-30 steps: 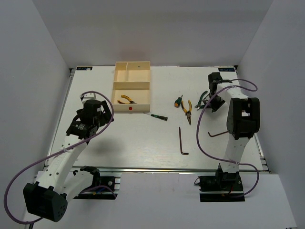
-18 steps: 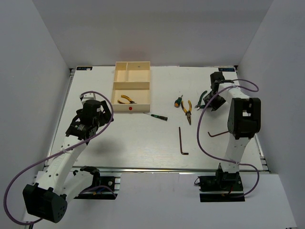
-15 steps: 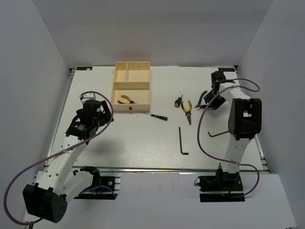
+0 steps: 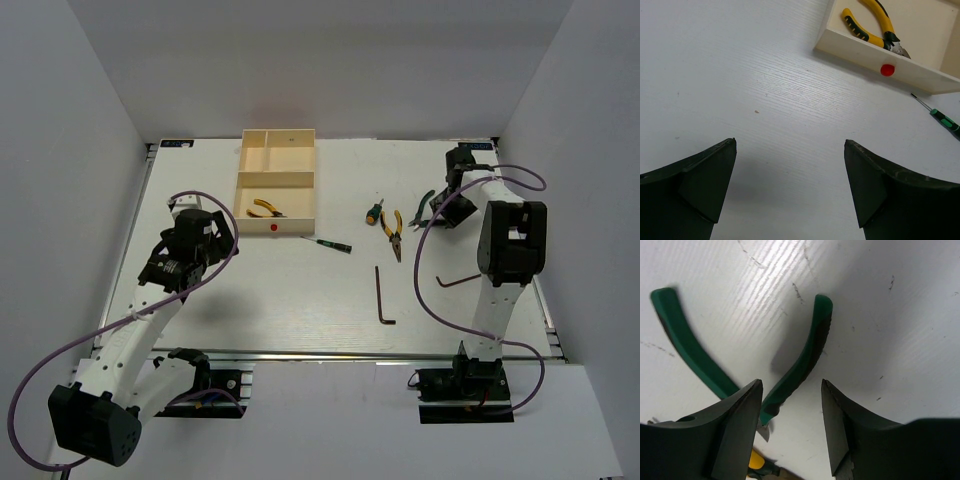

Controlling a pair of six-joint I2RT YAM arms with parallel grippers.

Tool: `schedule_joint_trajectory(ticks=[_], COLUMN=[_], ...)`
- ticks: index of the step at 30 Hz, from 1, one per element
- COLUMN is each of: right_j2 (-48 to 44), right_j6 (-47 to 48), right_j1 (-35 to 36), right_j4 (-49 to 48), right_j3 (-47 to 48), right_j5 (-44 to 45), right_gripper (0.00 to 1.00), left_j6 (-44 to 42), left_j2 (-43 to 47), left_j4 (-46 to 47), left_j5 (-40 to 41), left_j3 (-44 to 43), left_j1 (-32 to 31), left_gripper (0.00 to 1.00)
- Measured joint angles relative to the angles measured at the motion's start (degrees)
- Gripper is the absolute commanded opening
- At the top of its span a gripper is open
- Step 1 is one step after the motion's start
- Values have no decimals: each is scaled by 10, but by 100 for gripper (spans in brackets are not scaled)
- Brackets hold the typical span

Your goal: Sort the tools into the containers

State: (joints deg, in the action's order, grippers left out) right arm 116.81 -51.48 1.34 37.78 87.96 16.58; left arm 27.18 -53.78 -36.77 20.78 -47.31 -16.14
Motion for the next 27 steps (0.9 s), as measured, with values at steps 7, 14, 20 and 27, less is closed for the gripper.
schedule_joint_trajectory(ticks=[7, 14, 20, 27], right_j2=[20, 25, 23, -21], right_j6=[-5, -12, -5, 30], right_j1=[-2, -3, -3, -3], right_j4=[3, -11, -21, -61], right_j3=[0, -3, -8, -71], right_j5=[-1, -2, -3, -2], right_gripper=[44, 26, 0, 0], left_j6=[0, -3, -13, -28], left_j2=[0, 0, 2, -32], left_j4=[0, 4, 21, 37], left_j5=[0, -11, -48, -123], left_j3=[0, 1, 9, 7], left_j1=[0, 0, 0, 0], left_gripper=[98, 98, 98, 94])
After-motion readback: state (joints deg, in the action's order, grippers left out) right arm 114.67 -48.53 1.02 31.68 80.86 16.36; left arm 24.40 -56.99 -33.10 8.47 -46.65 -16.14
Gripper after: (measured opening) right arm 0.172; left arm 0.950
